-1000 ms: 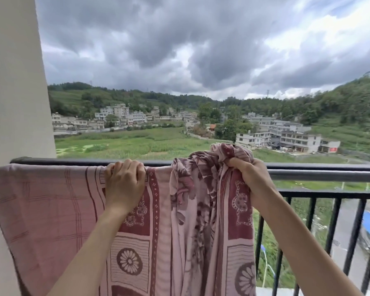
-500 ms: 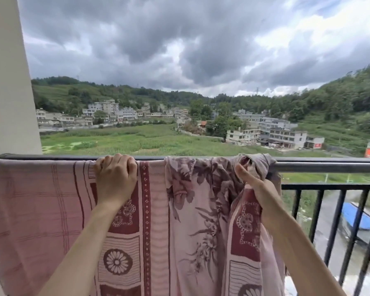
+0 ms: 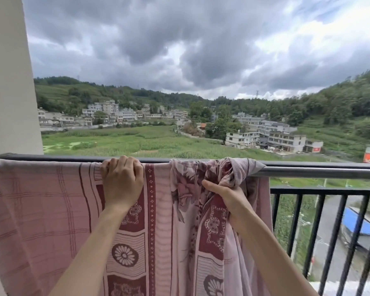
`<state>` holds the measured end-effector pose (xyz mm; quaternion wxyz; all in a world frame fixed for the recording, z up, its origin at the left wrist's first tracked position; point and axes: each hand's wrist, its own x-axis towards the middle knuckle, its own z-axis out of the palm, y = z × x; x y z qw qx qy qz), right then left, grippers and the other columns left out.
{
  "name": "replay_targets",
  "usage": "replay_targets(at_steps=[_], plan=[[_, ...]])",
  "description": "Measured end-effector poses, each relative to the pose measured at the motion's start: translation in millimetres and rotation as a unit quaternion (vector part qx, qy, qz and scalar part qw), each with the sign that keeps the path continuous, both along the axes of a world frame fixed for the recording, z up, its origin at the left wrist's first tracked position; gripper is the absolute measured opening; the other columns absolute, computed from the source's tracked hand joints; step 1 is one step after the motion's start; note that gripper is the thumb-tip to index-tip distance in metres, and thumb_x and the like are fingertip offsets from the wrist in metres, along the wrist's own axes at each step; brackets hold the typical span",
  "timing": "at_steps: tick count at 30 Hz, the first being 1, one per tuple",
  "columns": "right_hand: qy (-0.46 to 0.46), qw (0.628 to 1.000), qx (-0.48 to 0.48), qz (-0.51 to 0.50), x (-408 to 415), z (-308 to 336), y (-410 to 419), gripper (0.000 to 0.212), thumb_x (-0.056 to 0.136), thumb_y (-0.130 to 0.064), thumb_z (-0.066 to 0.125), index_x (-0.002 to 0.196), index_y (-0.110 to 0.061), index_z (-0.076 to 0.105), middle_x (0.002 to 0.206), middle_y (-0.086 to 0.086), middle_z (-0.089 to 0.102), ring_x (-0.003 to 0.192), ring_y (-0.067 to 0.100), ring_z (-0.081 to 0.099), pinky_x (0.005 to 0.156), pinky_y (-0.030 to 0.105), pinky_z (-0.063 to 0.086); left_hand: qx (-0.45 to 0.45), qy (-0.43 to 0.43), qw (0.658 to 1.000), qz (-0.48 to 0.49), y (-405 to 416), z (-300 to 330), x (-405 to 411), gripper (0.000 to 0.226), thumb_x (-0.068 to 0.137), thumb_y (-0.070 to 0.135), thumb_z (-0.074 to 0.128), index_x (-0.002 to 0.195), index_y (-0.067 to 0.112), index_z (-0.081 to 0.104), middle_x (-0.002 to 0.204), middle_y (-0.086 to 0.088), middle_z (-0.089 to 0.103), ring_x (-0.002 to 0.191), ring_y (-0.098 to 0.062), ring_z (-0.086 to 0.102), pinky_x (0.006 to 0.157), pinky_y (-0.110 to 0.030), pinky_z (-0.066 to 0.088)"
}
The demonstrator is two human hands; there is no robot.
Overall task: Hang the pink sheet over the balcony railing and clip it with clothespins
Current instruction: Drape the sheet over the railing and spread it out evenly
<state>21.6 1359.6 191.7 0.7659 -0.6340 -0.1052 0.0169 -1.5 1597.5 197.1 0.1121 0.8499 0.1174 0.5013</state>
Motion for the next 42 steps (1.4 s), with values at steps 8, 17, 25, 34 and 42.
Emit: replay_targets(at_steps=[8,17,25,34,42], plan=[[0.039,0.991,-0.071,0.110,-0.9,15.0,2.8,0.046,0.052,-0.034,0.084,0.089,-0.007,0.074,0.088,0.014,0.074,0.076,0.028,0.071,0.076,0.037,0.058,0.006,-0.005,1.000,-0.004,2.7,-0.9,-0.3,0.053,0.086,0.036,0.015,0.081,0.009,0.060,0.086,-0.010,0.062,0.088,-0.029,0.050,0.093,-0.039,0.024],[0.060,0.996,0.022,0.061,13.0,33.5,-42.0,0.014,0.076,-0.023,0.064,0.074,-0.009,0.066,0.057,0.008,0.069,0.045,0.021,0.064,0.047,0.028,0.055,0.010,0.003,1.000,-0.016,1.6,-0.5,-3.3,0.050,0.087,0.037,0.014,0.078,0.011,0.056,0.083,-0.008,0.060,0.086,-0.027,0.050,0.093,-0.041,0.027],[-0.085,0.977,0.190,-0.051,26.6,34.2,-132.0,0.026,0.077,-0.020,0.056,0.060,-0.023,0.075,0.054,0.002,0.070,0.044,0.016,0.065,0.044,0.025,0.054,0.004,-0.015,1.000,-0.010,1.0,0.7,-2.3,0.046,0.087,0.035,0.017,0.074,0.012,0.054,0.079,-0.008,0.059,0.082,-0.028,0.048,0.090,-0.041,0.028],[0.032,0.993,0.114,-0.019,34.9,14.0,-132.5,0.026,0.061,-0.028,0.079,0.080,-0.010,0.077,0.075,0.012,0.075,0.066,0.024,0.072,0.066,0.037,0.060,-0.038,-0.016,0.999,-0.011,-41.7,-2.9,-7.6,0.032,0.094,0.019,0.038,0.120,0.010,0.053,0.122,-0.012,0.058,0.126,-0.029,0.042,0.114,-0.052,-0.001],[0.019,0.998,0.048,-0.019,44.5,12.3,-145.1,0.025,0.070,-0.012,0.076,0.093,-0.002,0.073,0.087,0.018,0.074,0.079,0.030,0.072,0.077,0.043,0.058,0.089,0.067,0.993,-0.034,-151.9,-2.6,14.8,0.060,0.090,0.048,0.011,0.128,0.020,0.047,0.127,-0.004,0.055,0.129,-0.025,0.040,0.114,-0.047,0.001]])
